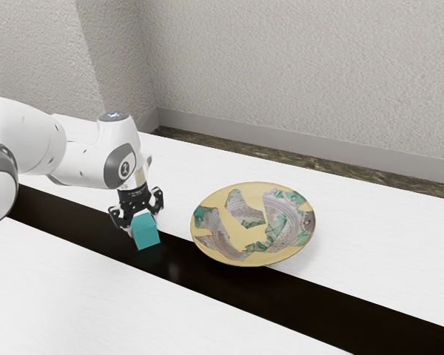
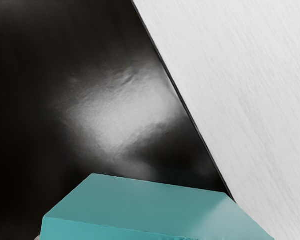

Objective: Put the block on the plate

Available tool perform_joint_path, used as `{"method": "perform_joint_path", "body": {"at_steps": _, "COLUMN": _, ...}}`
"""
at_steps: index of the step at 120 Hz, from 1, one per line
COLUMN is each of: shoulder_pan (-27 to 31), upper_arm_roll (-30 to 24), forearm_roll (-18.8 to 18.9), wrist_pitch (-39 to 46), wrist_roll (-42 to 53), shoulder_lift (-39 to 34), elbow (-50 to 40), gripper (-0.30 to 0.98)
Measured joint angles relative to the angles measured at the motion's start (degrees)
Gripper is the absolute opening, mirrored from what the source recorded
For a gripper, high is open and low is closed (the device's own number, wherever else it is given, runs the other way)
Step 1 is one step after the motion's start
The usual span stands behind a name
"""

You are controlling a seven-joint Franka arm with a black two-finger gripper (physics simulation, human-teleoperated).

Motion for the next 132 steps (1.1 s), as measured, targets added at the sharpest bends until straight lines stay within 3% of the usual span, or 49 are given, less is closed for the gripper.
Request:
{"method": "perform_joint_path", "body": {"at_steps": 39, "shoulder_pan": -3.7, "upper_arm_roll": 1.6, "forearm_roll": 0.9, "wrist_pitch": -1.4, "wrist_roll": -1.3, "shoulder_lift": -7.5, "elbow": 0.6, "gripper": 0.37}}
{"method": "perform_joint_path", "body": {"at_steps": 51, "shoulder_pan": -6.9, "upper_arm_roll": 1.2, "forearm_roll": 3.7, "wrist_pitch": -3.0, "wrist_roll": -3.2, "shoulder_lift": -11.8, "elbow": 1.1, "gripper": 0.35}}
{"method": "perform_joint_path", "body": {"at_steps": 62, "shoulder_pan": -8.0, "upper_arm_roll": -2.2, "forearm_roll": 7.4, "wrist_pitch": -4.3, "wrist_roll": -6.0, "shoulder_lift": -13.8, "elbow": 1.8, "gripper": 0.34}}
{"method": "perform_joint_path", "body": {"at_steps": 94, "shoulder_pan": -8.3, "upper_arm_roll": -9.3, "forearm_roll": 10.7, "wrist_pitch": -8.9, "wrist_roll": -13.3, "shoulder_lift": 0.6, "elbow": 20.4, "gripper": 0.33}}
{"method": "perform_joint_path", "body": {"at_steps": 109, "shoulder_pan": -8.3, "upper_arm_roll": -11.4, "forearm_roll": 10.5, "wrist_pitch": -10.1, "wrist_roll": -16.1, "shoulder_lift": 3.6, "elbow": 22.1, "gripper": 0.32}}
{"method": "perform_joint_path", "body": {"at_steps": 132, "shoulder_pan": -8.3, "upper_arm_roll": -11.8, "forearm_roll": 10.2, "wrist_pitch": -10.8, "wrist_roll": -19.3, "shoulder_lift": 3.3, "elbow": 21.6, "gripper": 0.51}}
